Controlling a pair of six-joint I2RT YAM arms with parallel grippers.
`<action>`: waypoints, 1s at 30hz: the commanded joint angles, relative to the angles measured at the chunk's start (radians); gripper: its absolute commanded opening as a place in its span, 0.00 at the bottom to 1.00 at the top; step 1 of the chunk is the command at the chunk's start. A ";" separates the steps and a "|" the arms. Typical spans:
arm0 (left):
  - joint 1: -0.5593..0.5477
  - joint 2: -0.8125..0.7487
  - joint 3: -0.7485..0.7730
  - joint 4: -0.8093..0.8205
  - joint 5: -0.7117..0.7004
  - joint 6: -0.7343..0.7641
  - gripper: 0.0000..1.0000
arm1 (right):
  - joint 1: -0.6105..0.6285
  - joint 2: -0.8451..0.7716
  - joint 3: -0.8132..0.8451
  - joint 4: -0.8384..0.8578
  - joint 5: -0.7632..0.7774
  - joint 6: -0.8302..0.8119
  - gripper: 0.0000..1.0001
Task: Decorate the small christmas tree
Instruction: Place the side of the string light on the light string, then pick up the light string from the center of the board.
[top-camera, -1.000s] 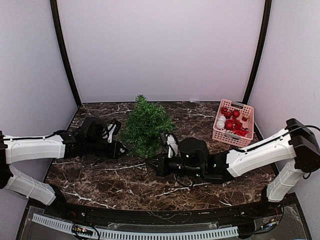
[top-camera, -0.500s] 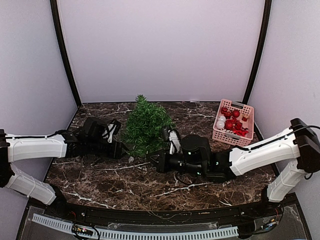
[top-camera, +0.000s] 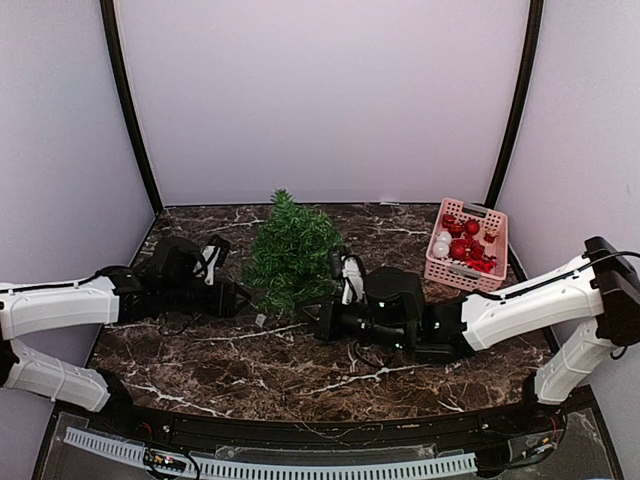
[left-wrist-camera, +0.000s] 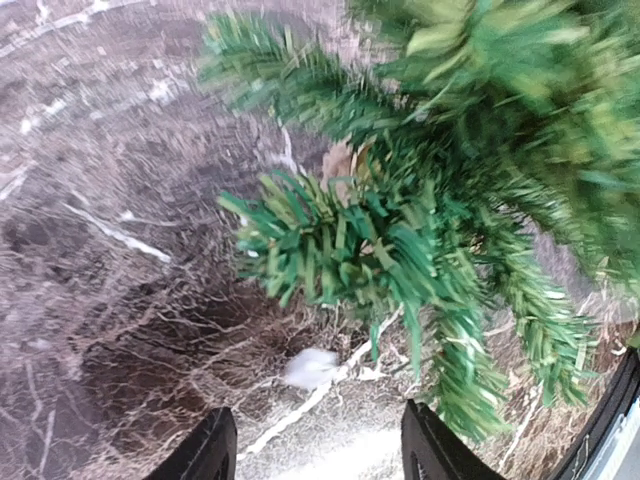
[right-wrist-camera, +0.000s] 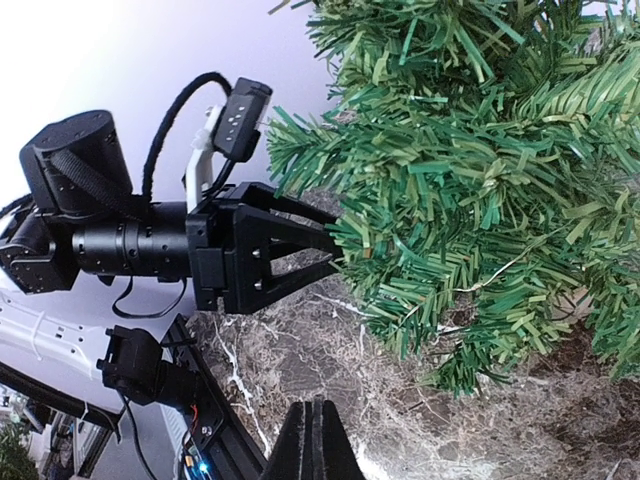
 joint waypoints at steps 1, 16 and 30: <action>0.005 -0.151 -0.067 0.036 -0.046 0.005 0.60 | 0.010 -0.031 0.025 -0.014 0.051 0.017 0.00; -0.135 -0.370 -0.410 0.390 0.158 -0.137 0.77 | 0.008 -0.173 -0.088 -0.122 0.145 0.020 0.32; -0.210 0.027 -0.395 0.607 0.165 -0.167 0.78 | 0.008 -0.169 -0.107 -0.089 0.143 0.027 0.41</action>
